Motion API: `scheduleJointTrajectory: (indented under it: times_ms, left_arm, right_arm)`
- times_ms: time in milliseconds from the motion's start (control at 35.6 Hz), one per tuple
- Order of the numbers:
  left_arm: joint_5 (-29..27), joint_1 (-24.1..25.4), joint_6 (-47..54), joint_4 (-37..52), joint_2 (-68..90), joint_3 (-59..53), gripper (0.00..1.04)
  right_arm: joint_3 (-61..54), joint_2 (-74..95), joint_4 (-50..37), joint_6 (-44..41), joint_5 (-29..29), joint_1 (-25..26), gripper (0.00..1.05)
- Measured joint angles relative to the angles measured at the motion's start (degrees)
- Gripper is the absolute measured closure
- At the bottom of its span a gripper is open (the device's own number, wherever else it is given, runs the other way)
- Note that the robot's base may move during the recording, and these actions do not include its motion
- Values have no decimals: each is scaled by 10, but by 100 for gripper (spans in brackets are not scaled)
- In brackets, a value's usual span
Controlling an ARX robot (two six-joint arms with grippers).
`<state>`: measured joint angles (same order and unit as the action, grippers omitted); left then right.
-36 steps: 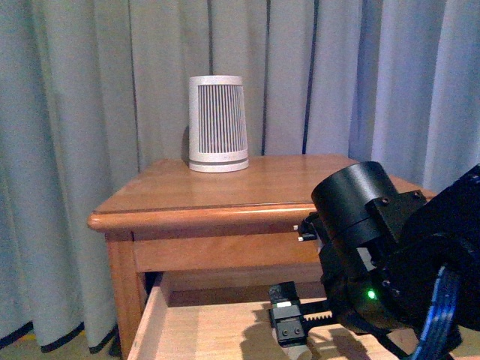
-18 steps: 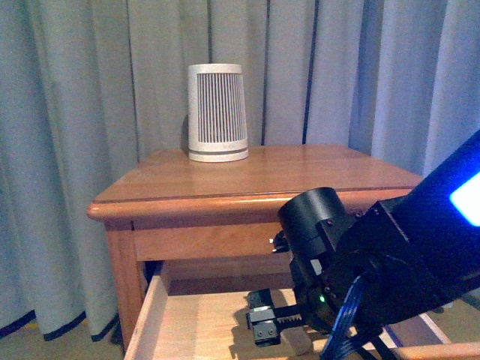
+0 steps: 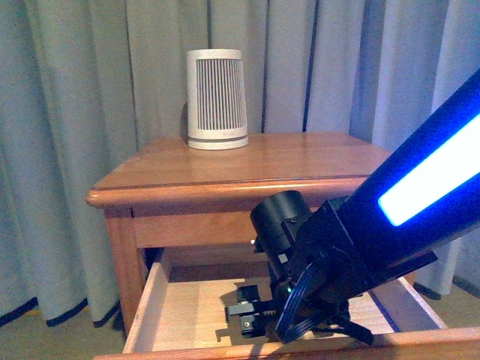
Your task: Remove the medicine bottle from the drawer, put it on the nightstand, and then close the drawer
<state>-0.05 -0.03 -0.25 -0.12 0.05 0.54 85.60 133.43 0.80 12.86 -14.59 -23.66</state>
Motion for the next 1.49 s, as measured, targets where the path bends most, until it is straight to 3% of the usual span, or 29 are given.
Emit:
scheduleJointTrajectory:
  times_ms: [253,590,927,1096,1292,1489]
  left_arm:
    - [0,0,0,0,0,0,7]
    - [0,0,0,0,0,0,7]
    - [0,0,0,0,0,0,7]
    - [0,0,0,0,0,0,7]
    - [0,0,0,0,0,0,7]
    - [0,0,0,0,0,0,7]
  right_arm:
    - [-1,2,-11,4,-10,-2,73]
    - [-59,-51,-44,-21,-65,-14,75]
    - [-134,-228,37,63,-57,-76,75]
    - [-155,-331,53,70,-69,-80,75]
    - [-46,-360,51,15,-70,-35,75]
    - [188,-197,93,-3,-77,54,75]
